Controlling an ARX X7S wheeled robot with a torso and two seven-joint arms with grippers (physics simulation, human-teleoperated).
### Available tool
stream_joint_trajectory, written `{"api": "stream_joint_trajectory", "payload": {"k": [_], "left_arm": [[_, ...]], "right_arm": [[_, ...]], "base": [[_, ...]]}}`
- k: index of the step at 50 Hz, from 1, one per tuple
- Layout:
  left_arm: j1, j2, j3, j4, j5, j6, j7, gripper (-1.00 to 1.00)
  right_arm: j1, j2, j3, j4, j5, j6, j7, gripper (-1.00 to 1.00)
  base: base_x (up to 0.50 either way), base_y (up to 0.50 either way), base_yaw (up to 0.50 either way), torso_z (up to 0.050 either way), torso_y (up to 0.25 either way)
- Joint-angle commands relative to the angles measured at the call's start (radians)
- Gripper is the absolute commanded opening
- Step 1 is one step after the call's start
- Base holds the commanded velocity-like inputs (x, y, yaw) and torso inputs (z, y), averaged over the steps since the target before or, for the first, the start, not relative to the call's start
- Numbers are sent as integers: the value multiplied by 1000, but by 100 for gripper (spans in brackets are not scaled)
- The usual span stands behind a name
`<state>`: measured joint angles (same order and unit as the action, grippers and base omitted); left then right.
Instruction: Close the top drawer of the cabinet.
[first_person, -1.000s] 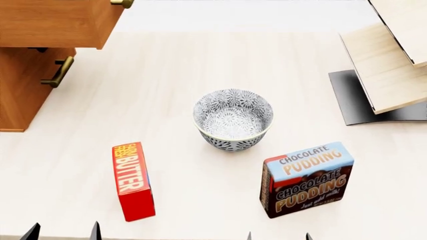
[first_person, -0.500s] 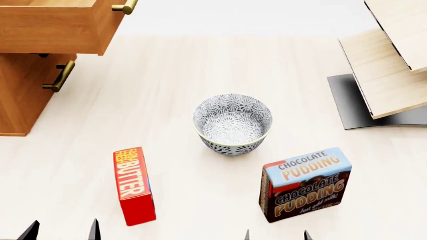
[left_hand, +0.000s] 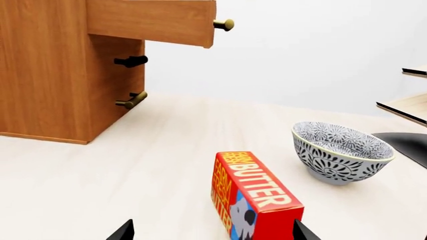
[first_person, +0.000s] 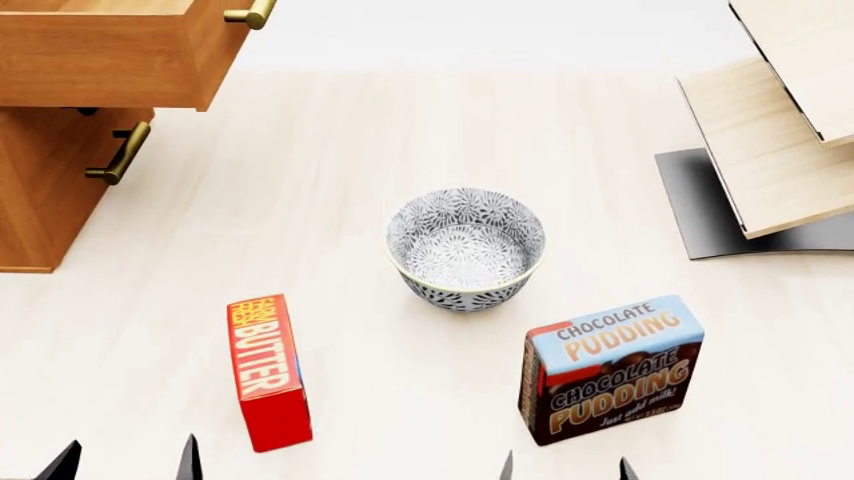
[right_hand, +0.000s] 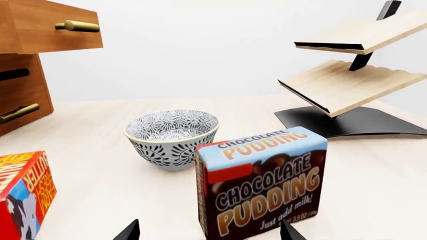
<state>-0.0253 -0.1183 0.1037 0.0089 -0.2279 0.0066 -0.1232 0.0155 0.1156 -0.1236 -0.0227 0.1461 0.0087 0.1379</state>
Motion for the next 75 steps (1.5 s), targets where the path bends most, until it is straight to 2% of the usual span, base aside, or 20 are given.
{"api": "stream_joint_trajectory", "payload": {"k": [1,21,42,56,68,75], "left_arm": [[-37,-7,15,-9,-13,-80,-30,100],[-44,-64,0,306,-68,-267,-105,100],[-64,-111,17,462,-71,-387,-179,100],[-63,-132,15,533,-81,-420,-205,100],[-86,-133,21,489,-80,-394,-197,100],[-90,-132,26,467,-85,-387,-192,100]], "right_arm": [[39,5,2,11,7,62,42,100],[63,35,57,-212,40,244,154,100],[73,64,63,-359,39,355,219,100],[68,82,58,-434,37,391,240,100],[90,84,45,-401,43,378,238,100],[95,86,47,-387,52,373,240,100]], "base": [[0,0,0,0,0],[0,0,0,0,0],[0,0,0,0,0],[0,0,0,0,0],[0,-11,0,0,0],[0,-470,0,0,0]]}}
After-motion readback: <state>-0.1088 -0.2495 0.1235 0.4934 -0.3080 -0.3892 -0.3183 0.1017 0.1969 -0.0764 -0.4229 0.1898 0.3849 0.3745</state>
